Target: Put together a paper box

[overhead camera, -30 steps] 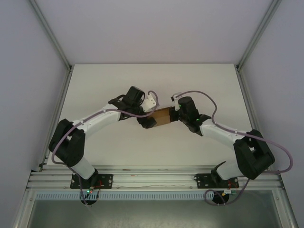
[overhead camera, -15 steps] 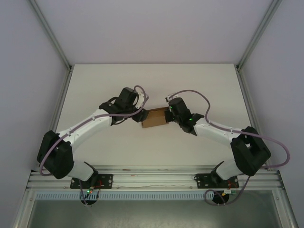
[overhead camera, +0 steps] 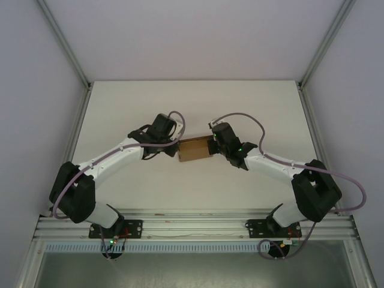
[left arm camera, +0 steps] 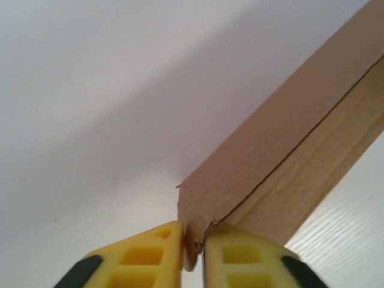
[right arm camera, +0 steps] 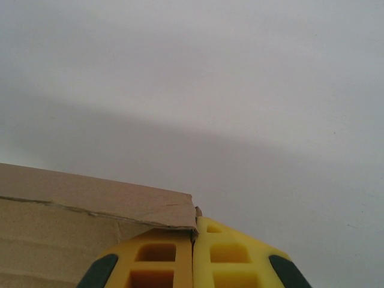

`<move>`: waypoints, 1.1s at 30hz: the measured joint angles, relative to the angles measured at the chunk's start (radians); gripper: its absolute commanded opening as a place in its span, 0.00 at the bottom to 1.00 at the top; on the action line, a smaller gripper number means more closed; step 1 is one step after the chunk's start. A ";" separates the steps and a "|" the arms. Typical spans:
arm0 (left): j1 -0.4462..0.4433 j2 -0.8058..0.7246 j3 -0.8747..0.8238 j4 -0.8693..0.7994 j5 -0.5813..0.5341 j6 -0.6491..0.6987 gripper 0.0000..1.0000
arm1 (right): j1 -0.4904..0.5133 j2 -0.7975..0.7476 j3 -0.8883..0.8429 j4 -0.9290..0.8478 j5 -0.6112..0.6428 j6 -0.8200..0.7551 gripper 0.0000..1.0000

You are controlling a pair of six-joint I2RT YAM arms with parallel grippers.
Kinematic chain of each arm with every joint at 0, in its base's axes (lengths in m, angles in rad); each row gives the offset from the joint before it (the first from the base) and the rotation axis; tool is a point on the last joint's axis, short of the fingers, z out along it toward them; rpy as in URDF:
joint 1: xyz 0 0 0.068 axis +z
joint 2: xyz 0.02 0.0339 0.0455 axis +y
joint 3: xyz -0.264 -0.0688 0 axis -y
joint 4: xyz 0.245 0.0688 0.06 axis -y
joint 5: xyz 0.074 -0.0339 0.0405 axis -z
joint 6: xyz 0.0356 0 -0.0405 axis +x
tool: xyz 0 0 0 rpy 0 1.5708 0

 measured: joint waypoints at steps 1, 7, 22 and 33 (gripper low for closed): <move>0.000 0.004 0.000 0.001 -0.005 -0.005 0.05 | 0.001 0.000 0.000 0.000 -0.001 0.000 0.06; 0.000 0.005 0.008 -0.001 -0.007 -0.036 0.00 | 0.004 0.000 0.002 -0.007 0.001 -0.008 0.06; 0.039 0.064 0.148 -0.192 0.136 -0.281 0.00 | 0.044 -0.001 0.019 -0.066 0.077 -0.075 0.05; 0.154 0.152 0.226 -0.264 0.373 -0.382 0.00 | 0.091 0.009 0.021 -0.067 0.147 -0.089 0.05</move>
